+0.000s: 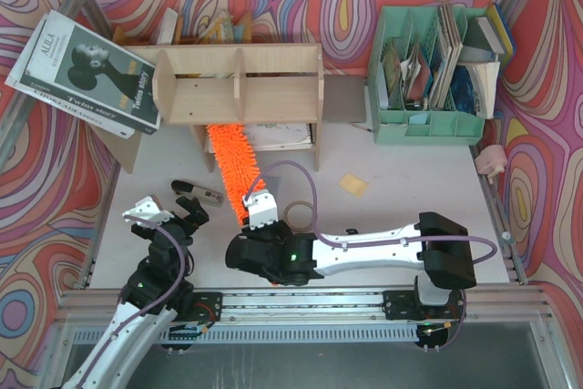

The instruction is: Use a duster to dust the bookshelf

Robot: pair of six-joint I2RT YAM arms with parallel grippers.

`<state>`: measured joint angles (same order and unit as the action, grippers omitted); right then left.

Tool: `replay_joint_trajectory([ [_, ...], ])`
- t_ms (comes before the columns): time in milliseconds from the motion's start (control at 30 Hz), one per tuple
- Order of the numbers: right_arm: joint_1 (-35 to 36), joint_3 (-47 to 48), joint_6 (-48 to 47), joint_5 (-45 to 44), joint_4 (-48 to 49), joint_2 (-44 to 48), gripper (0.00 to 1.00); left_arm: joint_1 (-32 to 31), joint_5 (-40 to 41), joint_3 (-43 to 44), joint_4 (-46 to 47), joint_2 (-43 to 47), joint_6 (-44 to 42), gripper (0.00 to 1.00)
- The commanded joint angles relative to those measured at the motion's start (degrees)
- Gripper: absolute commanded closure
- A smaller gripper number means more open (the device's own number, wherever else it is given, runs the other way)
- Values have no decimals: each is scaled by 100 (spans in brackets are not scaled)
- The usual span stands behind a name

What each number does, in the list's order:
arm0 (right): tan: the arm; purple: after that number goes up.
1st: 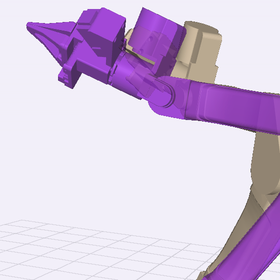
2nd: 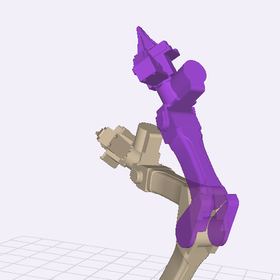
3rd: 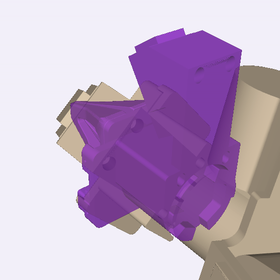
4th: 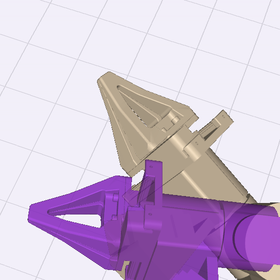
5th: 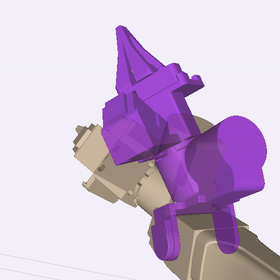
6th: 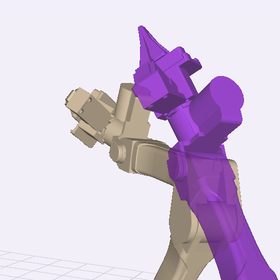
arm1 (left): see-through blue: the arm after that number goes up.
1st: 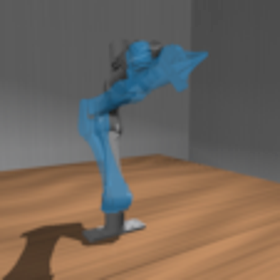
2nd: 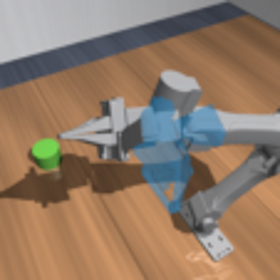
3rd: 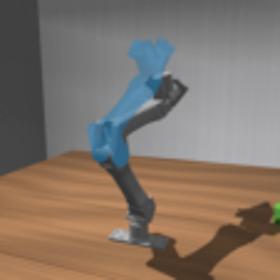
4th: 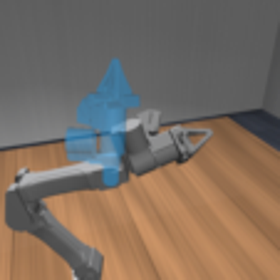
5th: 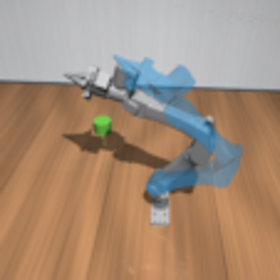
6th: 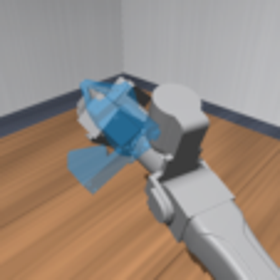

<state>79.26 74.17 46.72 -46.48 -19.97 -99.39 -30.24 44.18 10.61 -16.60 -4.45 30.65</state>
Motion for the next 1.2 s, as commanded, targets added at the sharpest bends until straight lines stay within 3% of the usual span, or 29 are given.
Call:
replay_joint_trajectory([
  [0, -93, -172, 263, -477, -309, 216, 100, -7, 95, -94, -54, 76, 55, 2],
  [333, -276, -851, 2206, -975, -2503, 1130, 100, -8, 73, -94, -15, 22, 37, 2],
  [400, -279, -1078, 2045, -875, -2312, 1313, 100, -6, 65, -94, -10, 10, 37, 2],
  [533, -239, -1635, 815, -25, -481, 1547, 100, -5, 55, -94, -3, 5, 28, 2],
  [600, -104, -1608, 570, 106, -69, 1376, 100, -4, 63, -94, -3, 5, 28, 2],
  [767, 312, -734, 274, -85, -241, 586, 100, -2, 66, -94, -14, 33, 29, 2],
  [967, 434, -581, -53, 35, 169, 314, 100, -8, 67, -94, -6, 23, 28, 2],
  [1167, 419, -724, 1165, -607, -1255, 544, 100, -7, 81, -105, -23, 51, 37, 2],
])
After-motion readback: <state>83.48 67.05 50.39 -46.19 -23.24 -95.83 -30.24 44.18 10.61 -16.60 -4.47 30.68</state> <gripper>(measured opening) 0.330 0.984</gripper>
